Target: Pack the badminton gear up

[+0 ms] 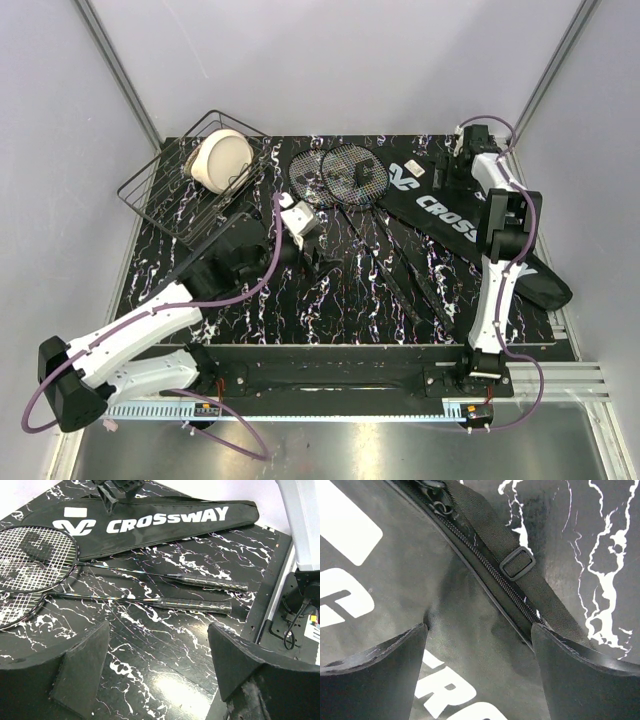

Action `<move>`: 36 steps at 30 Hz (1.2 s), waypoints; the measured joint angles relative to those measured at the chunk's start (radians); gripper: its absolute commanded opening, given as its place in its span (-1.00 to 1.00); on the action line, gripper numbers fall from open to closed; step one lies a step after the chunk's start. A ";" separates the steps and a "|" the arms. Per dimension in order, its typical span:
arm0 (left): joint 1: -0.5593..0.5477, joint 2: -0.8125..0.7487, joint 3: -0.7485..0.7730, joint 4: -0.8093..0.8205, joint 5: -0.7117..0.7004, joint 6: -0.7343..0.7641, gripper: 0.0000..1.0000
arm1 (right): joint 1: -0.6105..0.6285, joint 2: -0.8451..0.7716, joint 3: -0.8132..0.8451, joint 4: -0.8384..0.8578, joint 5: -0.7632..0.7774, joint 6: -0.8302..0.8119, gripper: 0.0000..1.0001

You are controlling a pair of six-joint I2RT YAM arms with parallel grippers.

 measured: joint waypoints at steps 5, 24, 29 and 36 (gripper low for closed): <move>-0.040 0.008 0.000 -0.007 -0.013 0.022 0.68 | 0.000 0.003 0.029 -0.017 -0.008 -0.095 0.82; -0.042 0.068 0.000 -0.014 -0.063 0.053 0.69 | -0.003 0.116 0.204 -0.150 0.016 -0.189 -0.99; -0.042 0.077 0.000 -0.014 -0.077 0.062 0.69 | -0.008 0.113 0.206 -0.150 0.124 -0.161 -1.00; -0.042 0.085 0.000 -0.014 -0.115 0.071 0.71 | -0.046 0.034 0.206 -0.193 0.275 -0.036 -1.00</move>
